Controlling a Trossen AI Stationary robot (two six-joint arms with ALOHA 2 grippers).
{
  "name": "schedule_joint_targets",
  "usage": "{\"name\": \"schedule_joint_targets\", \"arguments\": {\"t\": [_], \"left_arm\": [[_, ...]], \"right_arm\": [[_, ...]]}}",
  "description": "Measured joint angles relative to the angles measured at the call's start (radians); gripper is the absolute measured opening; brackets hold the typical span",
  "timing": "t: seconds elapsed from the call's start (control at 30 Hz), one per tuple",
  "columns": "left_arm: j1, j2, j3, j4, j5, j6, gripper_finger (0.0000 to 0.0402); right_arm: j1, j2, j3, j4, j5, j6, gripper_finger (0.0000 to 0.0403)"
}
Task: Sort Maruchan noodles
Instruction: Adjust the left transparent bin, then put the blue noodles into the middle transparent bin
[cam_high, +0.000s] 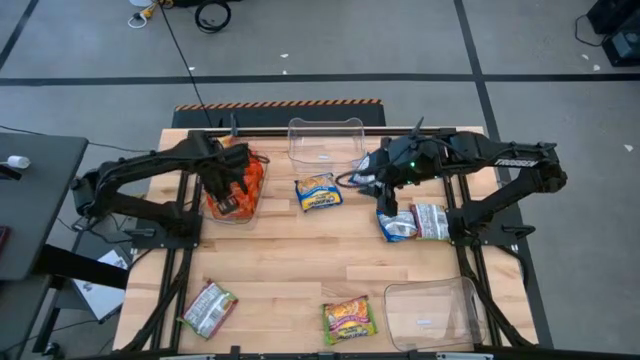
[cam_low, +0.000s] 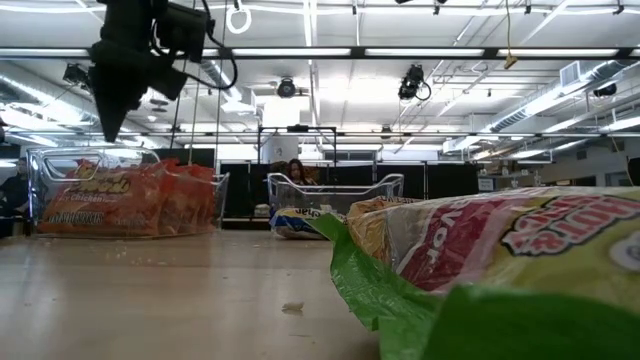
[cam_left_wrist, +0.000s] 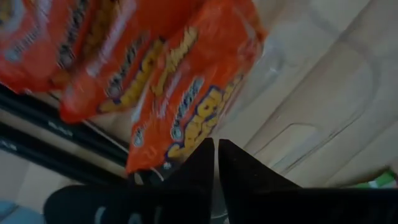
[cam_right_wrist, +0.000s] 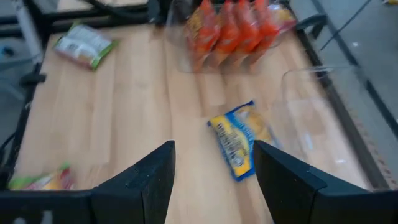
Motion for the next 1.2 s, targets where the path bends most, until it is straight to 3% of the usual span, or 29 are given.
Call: {"name": "schedule_joint_targets", "arguments": {"t": [0.23,0.47,0.83,1.03,1.2], "left_arm": [[-0.009,0.001,-0.143,-0.055,0.060,-0.226,0.0029],[-0.040,0.000,-0.238,-0.057,0.153,-0.413,0.0029],[-0.203,0.000,-0.241,-0.087,0.419,-0.506,0.0029],[-0.251,0.000,-0.223,-0.216,0.427,-0.503,0.0029],[-0.251,-0.033,-0.098,-0.183,0.476,-0.506,0.0029]], "right_arm": [[0.103,0.000,0.000,-0.151,-0.062,0.111,0.0220],[0.226,0.000,0.000,-0.210,0.018,0.242,0.0220],[0.366,0.000,0.000,-0.198,0.094,0.440,0.0220],[0.486,0.000,0.000,-0.198,0.193,0.571,0.0220],[0.546,0.000,0.000,-0.201,0.269,0.615,0.0220]]}}
